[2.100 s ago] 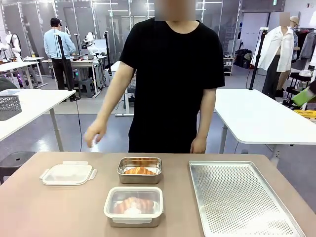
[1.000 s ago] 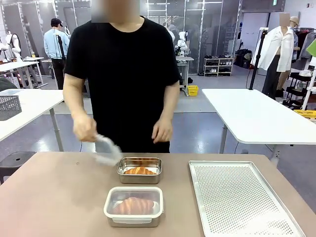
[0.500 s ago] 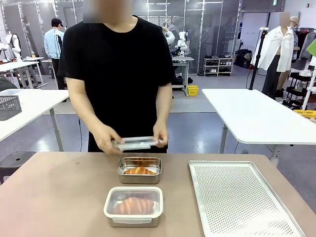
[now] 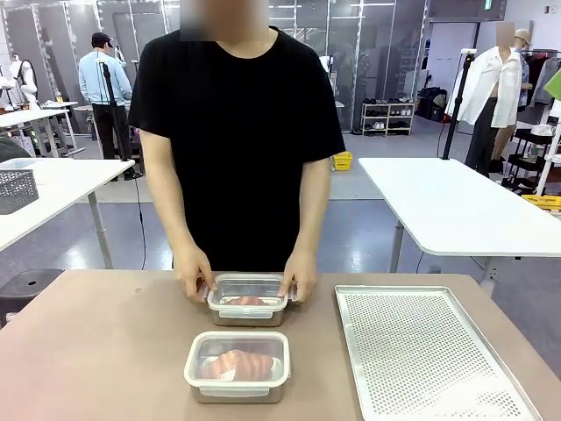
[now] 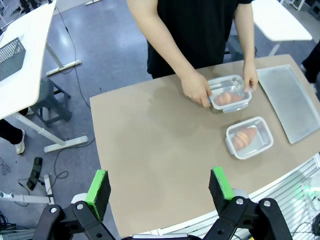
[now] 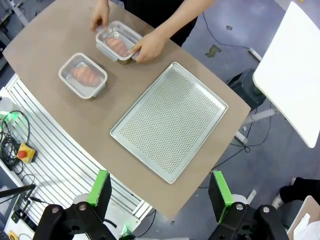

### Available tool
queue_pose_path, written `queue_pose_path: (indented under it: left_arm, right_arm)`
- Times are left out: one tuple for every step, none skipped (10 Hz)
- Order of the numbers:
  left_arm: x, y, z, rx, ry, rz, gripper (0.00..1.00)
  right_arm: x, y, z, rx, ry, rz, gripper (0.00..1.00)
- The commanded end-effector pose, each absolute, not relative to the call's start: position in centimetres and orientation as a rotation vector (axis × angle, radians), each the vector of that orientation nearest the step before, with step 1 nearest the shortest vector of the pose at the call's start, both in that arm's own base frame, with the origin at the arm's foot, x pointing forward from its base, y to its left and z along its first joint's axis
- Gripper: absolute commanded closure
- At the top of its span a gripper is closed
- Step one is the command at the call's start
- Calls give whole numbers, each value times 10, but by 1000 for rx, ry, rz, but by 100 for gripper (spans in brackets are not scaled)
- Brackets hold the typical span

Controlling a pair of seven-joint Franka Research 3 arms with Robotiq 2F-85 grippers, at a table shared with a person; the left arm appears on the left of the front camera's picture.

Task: Place the bread into the airtight container.
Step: Pick up a Butter Roll and place it into an empty Airtight Container.

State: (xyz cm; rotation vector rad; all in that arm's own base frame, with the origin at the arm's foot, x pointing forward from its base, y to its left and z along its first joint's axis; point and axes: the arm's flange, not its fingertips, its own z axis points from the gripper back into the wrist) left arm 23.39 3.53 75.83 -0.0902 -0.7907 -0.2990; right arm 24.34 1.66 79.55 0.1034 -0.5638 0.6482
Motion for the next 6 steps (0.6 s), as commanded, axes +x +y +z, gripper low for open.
queue_pose_path:
  left_arm:
    - [233, 34, 759, -81, -790, -296, 0]
    - [233, 34, 759, -81, -790, -296, 0]
    - [233, 34, 759, -81, -790, -296, 0]
    - [233, 34, 759, -81, -790, -296, 0]
    - [233, 34, 759, -81, -790, -296, 0]
    - [233, 34, 759, -81, -790, -296, 0]
  right_arm:
    - [243, 15, 794, 98, -563, 638, 2]
    - [243, 15, 794, 98, -563, 638, 2]
    - [243, 15, 794, 98, -563, 638, 2]
    - [243, 15, 794, 98, -563, 638, 2]
    - [243, 15, 794, 98, -563, 638, 2]
    - [243, 15, 794, 98, -563, 638, 2]
